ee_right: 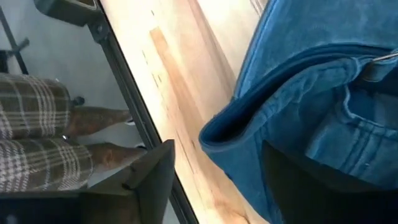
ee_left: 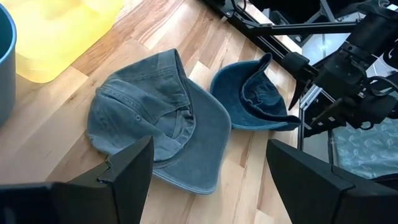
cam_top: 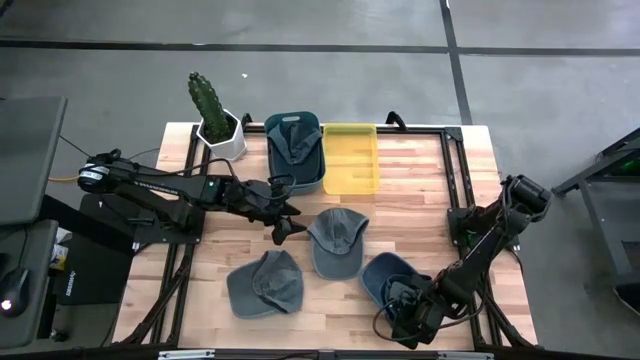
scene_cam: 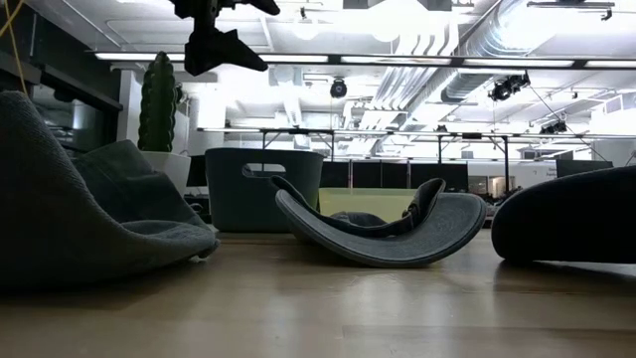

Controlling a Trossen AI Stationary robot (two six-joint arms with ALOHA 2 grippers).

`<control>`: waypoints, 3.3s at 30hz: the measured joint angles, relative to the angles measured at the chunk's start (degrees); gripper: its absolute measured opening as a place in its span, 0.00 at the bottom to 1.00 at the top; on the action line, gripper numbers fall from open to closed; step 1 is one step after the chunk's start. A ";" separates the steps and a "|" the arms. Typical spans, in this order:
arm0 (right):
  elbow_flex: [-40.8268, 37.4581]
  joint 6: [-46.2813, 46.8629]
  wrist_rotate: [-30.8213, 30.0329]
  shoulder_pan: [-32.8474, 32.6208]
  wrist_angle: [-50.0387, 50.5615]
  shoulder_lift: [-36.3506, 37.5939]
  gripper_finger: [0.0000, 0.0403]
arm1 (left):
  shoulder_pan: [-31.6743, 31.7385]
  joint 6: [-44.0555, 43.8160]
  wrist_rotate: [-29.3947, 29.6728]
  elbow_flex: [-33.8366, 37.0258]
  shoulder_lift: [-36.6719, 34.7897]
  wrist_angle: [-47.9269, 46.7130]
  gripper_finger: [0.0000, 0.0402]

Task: Pick & Place hat
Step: Put the blue cap into the blue bin

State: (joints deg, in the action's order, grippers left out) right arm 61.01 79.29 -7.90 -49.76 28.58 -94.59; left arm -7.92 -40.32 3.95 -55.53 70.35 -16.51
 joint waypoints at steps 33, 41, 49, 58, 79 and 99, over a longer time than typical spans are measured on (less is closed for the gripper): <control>0.04 2.99 8.54 7.10 -0.75 -9.15 0.67 | 0.02 0.00 -0.21 0.00 0.02 -0.05 0.71; 0.04 2.94 12.07 7.96 0.70 -9.16 0.35 | 0.02 0.00 -0.25 0.00 0.02 -0.13 0.71; 0.04 2.11 15.38 9.04 0.61 -9.18 0.05 | 0.02 0.00 -0.39 0.00 0.02 -0.13 0.71; 0.04 1.53 17.90 9.25 2.29 -7.23 0.03 | 0.02 -0.02 -0.85 0.00 0.02 0.04 0.71; 0.07 -2.42 12.10 9.25 24.38 10.06 0.03 | 0.02 -1.53 -0.84 0.00 0.02 0.51 0.71; 3.55 -24.83 0.23 13.49 39.49 18.21 0.03 | 0.02 -10.88 -0.25 0.00 0.02 0.53 0.71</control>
State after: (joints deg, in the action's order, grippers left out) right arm 64.56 54.46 -7.68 -36.27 68.07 -76.38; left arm -7.90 -51.20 3.70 -55.53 70.37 -15.98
